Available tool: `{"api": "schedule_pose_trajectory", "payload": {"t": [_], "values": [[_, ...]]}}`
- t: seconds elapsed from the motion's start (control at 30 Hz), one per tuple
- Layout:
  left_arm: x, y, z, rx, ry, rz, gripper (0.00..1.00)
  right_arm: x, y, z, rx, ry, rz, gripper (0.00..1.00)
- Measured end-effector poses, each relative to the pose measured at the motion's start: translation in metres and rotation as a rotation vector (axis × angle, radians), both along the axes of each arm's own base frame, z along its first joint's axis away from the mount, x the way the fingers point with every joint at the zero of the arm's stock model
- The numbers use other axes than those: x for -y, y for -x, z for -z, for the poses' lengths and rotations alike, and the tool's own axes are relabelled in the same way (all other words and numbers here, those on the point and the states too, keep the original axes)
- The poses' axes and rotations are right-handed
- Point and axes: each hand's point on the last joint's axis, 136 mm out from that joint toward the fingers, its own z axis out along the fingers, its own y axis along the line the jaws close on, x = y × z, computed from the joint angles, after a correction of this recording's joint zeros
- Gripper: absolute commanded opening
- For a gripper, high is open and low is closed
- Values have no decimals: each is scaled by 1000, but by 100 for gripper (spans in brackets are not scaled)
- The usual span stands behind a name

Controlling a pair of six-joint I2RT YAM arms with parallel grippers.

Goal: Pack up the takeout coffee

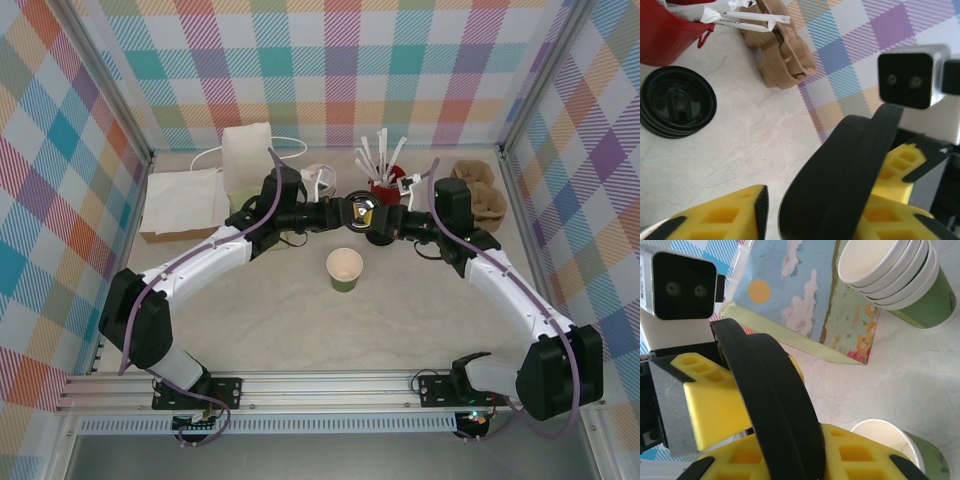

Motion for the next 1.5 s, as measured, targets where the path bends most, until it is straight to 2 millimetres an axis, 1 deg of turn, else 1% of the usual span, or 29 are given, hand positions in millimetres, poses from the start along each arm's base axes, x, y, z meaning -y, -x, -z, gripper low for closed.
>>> {"api": "schedule_pose_trajectory", "payload": {"t": [0.07,0.17,0.23,0.33,0.4,0.47,0.57,0.67,0.8,0.93,1.07,1.27,1.4,1.5], "values": [[-4,-1,5,3,-40,-11,68,1,-2,0,10,19,9,17],[-13,0,3,19,-89,-36,77,4,-5,1,40,67,37,17],[-22,1,-5,32,-105,-60,80,7,-8,4,66,119,66,17],[-35,3,-24,50,-101,-99,83,12,-13,8,130,222,113,17],[-44,3,-37,58,-86,-133,85,17,-18,10,173,288,145,16],[-54,2,-46,48,-78,-180,88,23,-23,13,220,363,186,16],[-72,0,-52,9,-75,-275,93,35,-32,14,293,472,248,16],[-86,0,-56,-32,-59,-357,96,46,-39,12,362,566,302,16],[-99,0,-63,-101,-7,-452,97,50,-43,13,466,688,343,16],[-101,0,-61,-195,40,-504,96,47,-41,21,557,797,339,16],[-99,-2,-51,-302,75,-542,94,33,-38,20,654,850,307,16],[-84,-8,-28,-478,120,-558,92,12,-37,9,770,857,267,16],[-73,-13,-12,-570,133,-558,91,3,-37,10,804,861,238,16],[-67,-18,-9,-596,154,-557,90,-3,-36,14,818,872,212,16]]}}
